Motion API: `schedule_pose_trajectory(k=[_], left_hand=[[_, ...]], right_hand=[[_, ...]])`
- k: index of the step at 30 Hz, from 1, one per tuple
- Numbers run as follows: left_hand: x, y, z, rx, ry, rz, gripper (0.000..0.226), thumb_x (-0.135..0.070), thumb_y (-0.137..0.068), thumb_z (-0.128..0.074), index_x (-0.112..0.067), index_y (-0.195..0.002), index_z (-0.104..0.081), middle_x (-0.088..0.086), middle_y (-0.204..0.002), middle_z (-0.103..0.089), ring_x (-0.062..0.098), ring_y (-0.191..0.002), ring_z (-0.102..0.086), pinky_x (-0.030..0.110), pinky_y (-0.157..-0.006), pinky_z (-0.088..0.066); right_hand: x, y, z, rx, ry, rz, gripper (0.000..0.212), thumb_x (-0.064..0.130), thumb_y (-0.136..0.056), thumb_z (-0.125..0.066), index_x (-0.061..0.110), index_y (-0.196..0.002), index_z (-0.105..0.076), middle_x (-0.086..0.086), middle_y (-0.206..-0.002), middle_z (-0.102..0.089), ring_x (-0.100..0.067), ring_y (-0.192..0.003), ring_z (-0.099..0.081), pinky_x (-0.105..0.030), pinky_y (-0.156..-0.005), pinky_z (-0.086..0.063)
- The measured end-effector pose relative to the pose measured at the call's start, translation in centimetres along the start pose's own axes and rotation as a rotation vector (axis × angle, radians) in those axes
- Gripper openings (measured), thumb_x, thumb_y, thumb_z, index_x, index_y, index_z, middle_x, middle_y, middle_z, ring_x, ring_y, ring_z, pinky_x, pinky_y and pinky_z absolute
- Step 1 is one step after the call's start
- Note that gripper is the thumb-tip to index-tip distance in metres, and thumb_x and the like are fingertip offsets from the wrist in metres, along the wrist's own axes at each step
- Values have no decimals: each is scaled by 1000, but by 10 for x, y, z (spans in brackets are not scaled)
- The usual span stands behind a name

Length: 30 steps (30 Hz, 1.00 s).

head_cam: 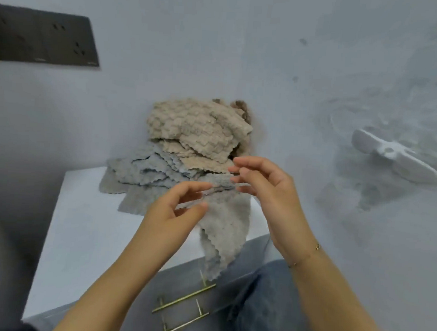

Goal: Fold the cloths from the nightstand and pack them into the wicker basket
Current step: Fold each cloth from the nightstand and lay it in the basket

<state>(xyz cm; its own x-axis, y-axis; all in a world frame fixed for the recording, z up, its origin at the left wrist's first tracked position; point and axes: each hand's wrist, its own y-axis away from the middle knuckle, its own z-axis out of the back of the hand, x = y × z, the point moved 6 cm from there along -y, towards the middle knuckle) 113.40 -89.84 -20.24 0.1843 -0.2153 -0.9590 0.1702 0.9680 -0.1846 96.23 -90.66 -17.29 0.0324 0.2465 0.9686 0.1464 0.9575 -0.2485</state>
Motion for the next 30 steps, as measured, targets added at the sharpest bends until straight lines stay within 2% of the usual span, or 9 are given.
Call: schedule_pose_trajectory(k=[6, 9, 13, 14, 17, 20, 22, 25, 30], left_hand=[[13, -41, 23, -87, -135, 22, 24, -27, -92, -63, -44, -109, -64, -28, -109, -60, -9, -105, -56, -1, -74, -42], [8, -75, 27, -141, -231, -60, 26, -25, -91, -64, -42, -110, -62, -27, -112, -59, -10, -109, -54, 6, -86, -45], [-14, -121, 28, -205, -475, -261, 25, -30, -92, -64, -35, -116, -61, -24, -118, -56, -11, -113, -48, 6, -92, -36], [-20, -135, 27, -228, -566, -319, 25, -35, -92, -63, -34, -118, -60, -22, -122, -55, -8, -116, -46, 8, -96, -32], [-33, -170, 18, -259, -858, -448, 43, -54, -88, -55, -31, -124, -58, -13, -134, -50, 10, -128, -38, 29, -105, -26], [-34, -197, 8, -148, -981, -450, 51, -56, -88, -57, -30, -131, -54, -10, -139, -48, 13, -131, -37, 37, -109, -27], [-33, -207, 6, -97, -967, -442, 44, -53, -87, -58, -30, -124, -59, -11, -133, -54, 12, -124, -44, 39, -106, -36], [-30, -215, 12, -96, -918, -410, 17, -43, -88, -63, -29, -96, -67, -13, -113, -63, 11, -106, -53, 41, -91, -47], [-36, -199, 31, -100, -726, -385, 11, -33, -89, -66, -25, -81, -65, -13, -98, -66, 5, -98, -58, 36, -87, -49]], right_hand=[[-29, -72, -31, 101, 157, 114, 21, 20, -94, -60, 31, -111, -65, 12, -115, -63, 3, -105, -57, -17, -87, -48], [-45, -92, -26, 33, 153, 147, 23, 19, -95, -58, 31, -115, -63, 13, -120, -60, 7, -105, -55, -12, -90, -46], [-65, -101, -10, -95, -7, 50, 20, 18, -95, -58, 30, -109, -67, 8, -109, -66, -1, -98, -61, -22, -87, -52], [-68, -104, -7, -129, -59, 26, 20, 19, -95, -58, 30, -108, -67, 6, -106, -67, -3, -96, -62, -23, -84, -52], [-72, -110, -1, -201, -153, 4, 21, 20, -95, -58, 31, -111, -65, 8, -99, -67, -2, -91, -63, -19, -77, -48], [-74, -112, 1, -233, -206, 1, 25, 22, -94, -60, 33, -117, -61, 14, -107, -67, 4, -95, -63, -17, -79, -47], [-75, -113, 1, -235, -222, -10, 27, 21, -94, -60, 32, -118, -61, 15, -113, -66, 4, -99, -62, -20, -86, -48], [-77, -113, 1, -230, -246, -37, 26, 19, -94, -59, 32, -117, -61, 13, -113, -65, -2, -103, -63, -27, -92, -50], [-74, -109, -2, -201, -270, -9, 27, 24, -92, -62, 33, -118, -61, 12, -108, -68, 1, -103, -63, -29, -93, -50]])
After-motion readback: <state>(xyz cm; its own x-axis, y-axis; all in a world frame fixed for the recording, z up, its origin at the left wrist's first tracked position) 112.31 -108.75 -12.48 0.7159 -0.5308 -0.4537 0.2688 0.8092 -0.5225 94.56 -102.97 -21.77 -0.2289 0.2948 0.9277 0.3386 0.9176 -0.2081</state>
